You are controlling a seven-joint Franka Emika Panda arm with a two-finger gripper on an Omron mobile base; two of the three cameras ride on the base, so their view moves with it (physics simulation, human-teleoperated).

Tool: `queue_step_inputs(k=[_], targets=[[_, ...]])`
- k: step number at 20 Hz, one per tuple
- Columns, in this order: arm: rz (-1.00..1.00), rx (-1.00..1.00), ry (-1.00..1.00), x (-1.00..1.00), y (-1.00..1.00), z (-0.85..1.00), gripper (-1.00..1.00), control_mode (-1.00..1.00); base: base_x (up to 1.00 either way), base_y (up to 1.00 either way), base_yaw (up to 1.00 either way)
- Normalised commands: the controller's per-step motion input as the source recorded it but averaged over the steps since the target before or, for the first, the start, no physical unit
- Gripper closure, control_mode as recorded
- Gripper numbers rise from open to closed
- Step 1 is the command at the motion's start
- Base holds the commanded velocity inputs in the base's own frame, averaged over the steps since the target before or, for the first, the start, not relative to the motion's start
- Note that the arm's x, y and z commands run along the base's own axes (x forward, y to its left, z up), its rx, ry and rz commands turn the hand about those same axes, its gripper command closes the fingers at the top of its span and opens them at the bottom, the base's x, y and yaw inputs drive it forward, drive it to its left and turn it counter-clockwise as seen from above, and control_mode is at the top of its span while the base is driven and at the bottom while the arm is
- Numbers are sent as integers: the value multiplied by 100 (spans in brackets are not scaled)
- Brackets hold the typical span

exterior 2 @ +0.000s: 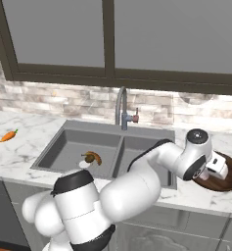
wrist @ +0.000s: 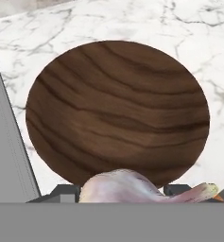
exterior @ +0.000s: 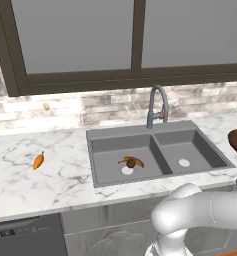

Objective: There is a mixed pile of frozen fruits and vegetables on the counter. Locate all the frozen vegetables and place the items in a bowl on the counter. Take all the frozen fruits and defrost them in a running sink.

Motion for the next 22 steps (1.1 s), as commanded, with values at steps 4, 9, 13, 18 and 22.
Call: queue_step_inputs(k=[4,9,13,18,22], targets=[[0,0,0,4,0,-9,100,-100,0,0,0],[0,0,0,16,0,-6,100,-100,0,0,0],[0,0,0,22,0,-7,100,-100,0,0,0],[0,0,0,14,-1,-10,100,-100,0,0,0],[0,0,0,13,-9,-19,100,-100,0,0,0]])
